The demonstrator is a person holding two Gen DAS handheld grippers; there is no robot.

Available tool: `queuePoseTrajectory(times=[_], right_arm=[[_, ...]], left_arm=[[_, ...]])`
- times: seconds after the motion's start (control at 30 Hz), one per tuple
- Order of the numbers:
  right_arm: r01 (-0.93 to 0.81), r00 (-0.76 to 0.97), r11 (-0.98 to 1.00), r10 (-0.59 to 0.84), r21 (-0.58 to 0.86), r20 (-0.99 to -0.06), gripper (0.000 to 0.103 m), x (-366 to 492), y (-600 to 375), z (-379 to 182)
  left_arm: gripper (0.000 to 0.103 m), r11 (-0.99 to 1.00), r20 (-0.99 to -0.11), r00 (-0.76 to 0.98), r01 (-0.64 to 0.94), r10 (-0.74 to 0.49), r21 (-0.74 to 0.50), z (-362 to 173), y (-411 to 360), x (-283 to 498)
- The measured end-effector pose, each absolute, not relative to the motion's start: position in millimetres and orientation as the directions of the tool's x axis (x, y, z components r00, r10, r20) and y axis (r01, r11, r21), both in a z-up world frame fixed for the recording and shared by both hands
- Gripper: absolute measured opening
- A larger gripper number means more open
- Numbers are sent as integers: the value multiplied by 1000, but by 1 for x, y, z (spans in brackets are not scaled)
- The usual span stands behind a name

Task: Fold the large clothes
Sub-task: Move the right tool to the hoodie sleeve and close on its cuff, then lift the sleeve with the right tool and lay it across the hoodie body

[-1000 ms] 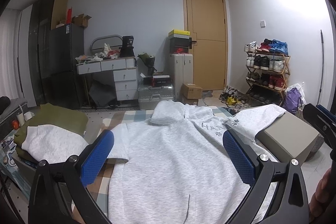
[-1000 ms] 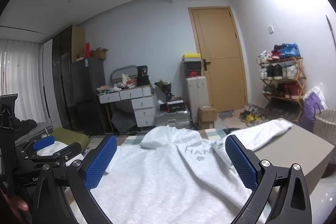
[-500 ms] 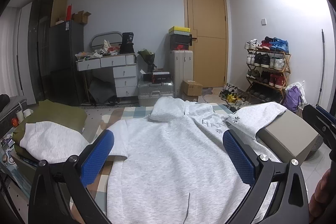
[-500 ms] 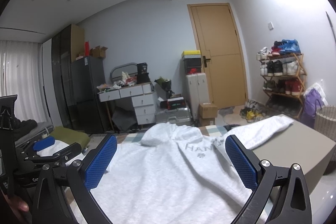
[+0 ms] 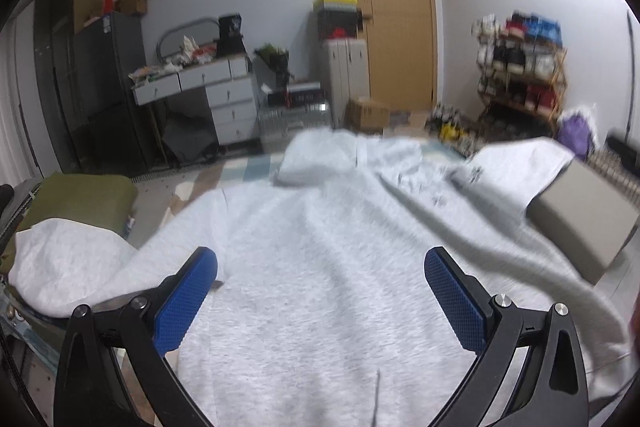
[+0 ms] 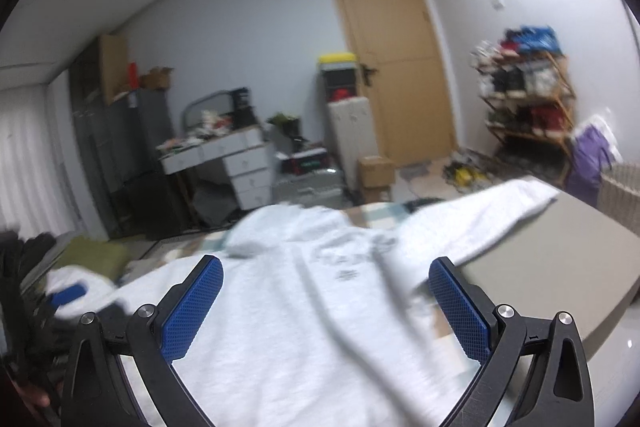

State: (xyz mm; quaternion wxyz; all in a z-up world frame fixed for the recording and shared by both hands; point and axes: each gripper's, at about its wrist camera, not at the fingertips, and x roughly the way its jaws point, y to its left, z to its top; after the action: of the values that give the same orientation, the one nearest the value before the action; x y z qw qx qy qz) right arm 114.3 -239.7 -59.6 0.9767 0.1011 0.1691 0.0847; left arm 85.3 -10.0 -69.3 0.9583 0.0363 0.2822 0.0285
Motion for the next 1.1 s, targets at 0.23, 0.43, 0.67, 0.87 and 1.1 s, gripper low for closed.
queuePoseTrajectory(times=[0.23, 0.43, 0.67, 0.87, 1.1], right_arm=[[134, 855, 924, 75, 359, -513, 103, 257, -408, -82], [337, 741, 899, -69, 280, -668, 98, 362, -497, -110], [413, 673, 880, -121, 236, -730, 85, 416, -524, -142], [373, 628, 921, -162, 112, -761, 30, 430, -502, -149], [386, 707, 921, -255, 57, -659, 13, 398, -506, -116]], left_arm=[[101, 991, -646, 758, -6, 92, 134, -106, -25, 126], [101, 982, -685, 721, 30, 108, 187, -117, -40, 139], [101, 974, -712, 688, 35, 138, 222, -127, -38, 147], [101, 972, -715, 683, 33, 149, 235, -126, -36, 148], [101, 975, -690, 710, 26, 139, 223, -111, -32, 139]])
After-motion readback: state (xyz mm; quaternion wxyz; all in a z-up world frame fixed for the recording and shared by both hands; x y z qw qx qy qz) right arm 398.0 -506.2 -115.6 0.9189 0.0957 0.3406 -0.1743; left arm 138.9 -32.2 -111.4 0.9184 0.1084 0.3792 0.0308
